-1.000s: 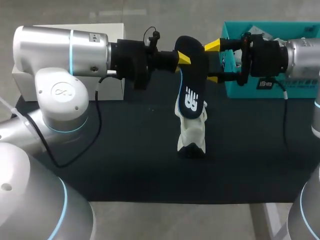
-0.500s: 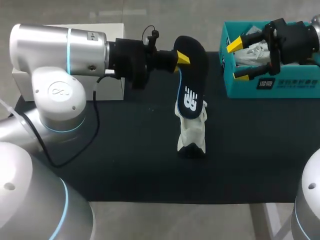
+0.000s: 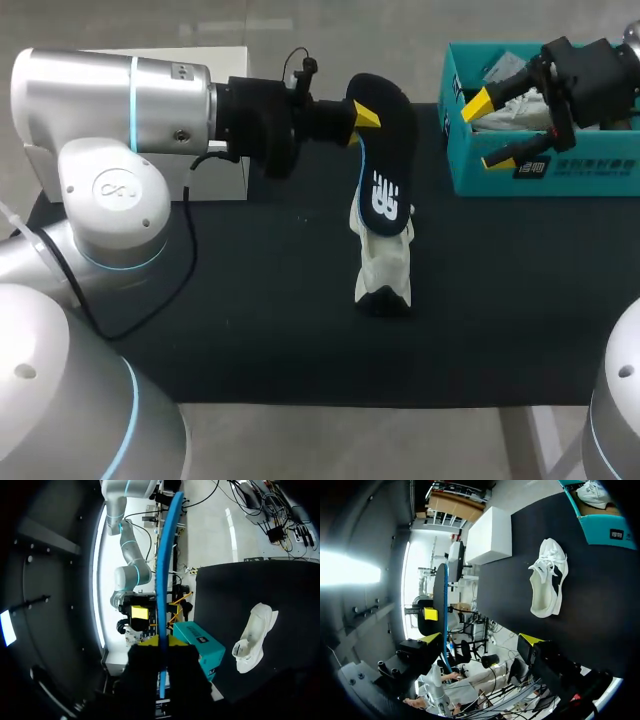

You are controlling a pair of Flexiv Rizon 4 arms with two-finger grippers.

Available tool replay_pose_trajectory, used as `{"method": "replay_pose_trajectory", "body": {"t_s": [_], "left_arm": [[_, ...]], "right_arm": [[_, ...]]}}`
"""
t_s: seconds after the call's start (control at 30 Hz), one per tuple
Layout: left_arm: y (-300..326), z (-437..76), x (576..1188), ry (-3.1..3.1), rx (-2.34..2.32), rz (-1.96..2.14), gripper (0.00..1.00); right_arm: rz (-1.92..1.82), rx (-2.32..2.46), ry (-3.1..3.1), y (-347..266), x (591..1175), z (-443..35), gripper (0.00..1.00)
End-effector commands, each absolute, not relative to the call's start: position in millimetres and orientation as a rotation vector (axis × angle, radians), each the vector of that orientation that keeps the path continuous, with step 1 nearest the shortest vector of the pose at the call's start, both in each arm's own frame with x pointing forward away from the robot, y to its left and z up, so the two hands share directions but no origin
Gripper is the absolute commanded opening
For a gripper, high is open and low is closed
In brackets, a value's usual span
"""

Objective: Take the shoe out of the shoebox, open the shoe tongue, remove and reinsert the insole, then place the shoe into the shoebox

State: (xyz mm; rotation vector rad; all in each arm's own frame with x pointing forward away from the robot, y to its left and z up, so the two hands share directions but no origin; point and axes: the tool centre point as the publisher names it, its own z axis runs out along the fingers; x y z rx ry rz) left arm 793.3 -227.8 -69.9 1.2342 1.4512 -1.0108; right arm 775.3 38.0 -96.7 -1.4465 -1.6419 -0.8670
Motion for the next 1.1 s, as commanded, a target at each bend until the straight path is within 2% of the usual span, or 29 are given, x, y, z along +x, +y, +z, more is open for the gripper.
{"method": "replay_pose_trajectory", "body": {"t_s": [0.03,0.53,1.1], "left_arm": [[-229.6,-68.5,792.2,1.456,1.237,-1.010,0.00],[-230.2,-70.3,782.3,1.460,1.250,-1.018,0.00],[-232.0,-71.6,775.7,1.463,1.250,-1.038,0.00]], "right_arm": [[-0.828,-1.517,-1.673,-9.8,762.1,-83.0,1.00],[-0.955,-1.866,-1.682,-84.1,754.4,-63.2,1.00],[-1.004,-1.919,-1.655,-117.6,770.7,-74.3,1.00]]}}
